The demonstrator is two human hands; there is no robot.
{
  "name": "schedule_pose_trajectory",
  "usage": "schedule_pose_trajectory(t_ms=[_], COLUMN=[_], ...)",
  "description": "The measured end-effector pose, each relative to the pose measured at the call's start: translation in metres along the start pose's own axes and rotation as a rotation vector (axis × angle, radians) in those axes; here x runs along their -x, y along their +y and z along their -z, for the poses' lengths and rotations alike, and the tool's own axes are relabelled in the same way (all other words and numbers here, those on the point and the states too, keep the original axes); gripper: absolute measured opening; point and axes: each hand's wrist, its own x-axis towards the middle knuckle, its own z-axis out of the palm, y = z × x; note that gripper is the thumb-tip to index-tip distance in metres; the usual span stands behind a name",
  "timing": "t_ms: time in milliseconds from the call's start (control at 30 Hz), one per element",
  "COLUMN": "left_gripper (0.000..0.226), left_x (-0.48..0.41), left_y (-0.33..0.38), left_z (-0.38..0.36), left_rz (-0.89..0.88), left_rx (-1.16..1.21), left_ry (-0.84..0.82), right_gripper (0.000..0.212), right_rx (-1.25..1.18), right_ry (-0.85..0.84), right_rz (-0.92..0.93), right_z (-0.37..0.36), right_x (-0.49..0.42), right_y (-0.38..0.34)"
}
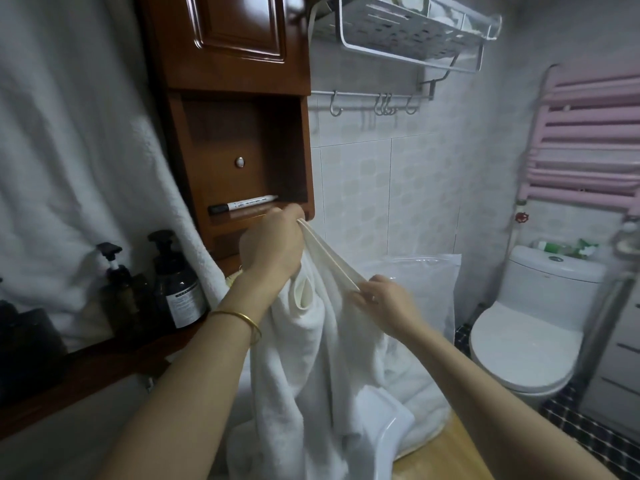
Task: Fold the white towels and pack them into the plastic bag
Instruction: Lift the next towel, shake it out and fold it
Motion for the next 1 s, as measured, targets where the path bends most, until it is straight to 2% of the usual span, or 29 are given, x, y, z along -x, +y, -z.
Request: schedule_pose_trajectory(t_ms=[100,200,300,433,500,567,667,733,800,900,933,1000], left_gripper=[0.03,0.03,0.03,0.031,0.03,0.027,0.029,0.031,0.04,0.063,0.059,0.044], left_x=[-0.008,-0.013,-0.018,-0.02,-0.021,-0.024,-0.025,-0.018,-0.005,0.011,0.016,0.028], left_y=[-0.005,-0.006,-0.009,-0.01,-0.007,-0.002,0.006,0.015,0.021,0.019,0.015,0.008], left_z=[0.004,0.005,0.005,-0.005,-0.014,-0.025,-0.05,-0.071,-0.088,-0.1,-0.099,-0.095], left_rz=[0.105,0.149,0.178,0.19,0.206,0.234,0.264,0.322,0.41,0.592,0.677,0.833], left_rx=[0.017,0.032,0.038,0.041,0.049,0.077,0.108,0.101,0.176,0.423,0.55,0.781], left_ry=[0.045,0.078,0.09,0.075,0.062,0.032,-0.097,-0.259,-0.41,-0.561,-0.614,-0.727], right_gripper=[0.049,0.049,0.049,0.032,0.023,0.024,0.017,0.03,0.029,0.015,0.013,0.025], right_rx=[0.157,0.268,0.097,-0.452,-0.488,-0.481,-0.656,-0.777,-0.882,-0.998,-1.041,-1.037], right_ry=[-0.143,-0.173,-0.193,0.119,0.243,0.234,0.066,-0.045,-0.081,-0.167,-0.221,-0.303], right_rz=[-0.057,-0.116,-0.319,-0.616,-0.609,-0.541,-0.438,-0.381,-0.371,-0.418,-0.427,-0.399], right_z=[-0.004,-0.009,-0.009,0.007,0.021,0.037,0.057,0.066,0.068,0.062,0.057,0.046], right_x=[0.008,0.018,0.029,0.042,0.042,0.038,0.034,0.035,0.037,0.044,0.047,0.052], right_y=[0.02,0.039,0.058,0.062,0.049,0.032,-0.002,-0.023,-0.034,-0.034,-0.032,-0.028])
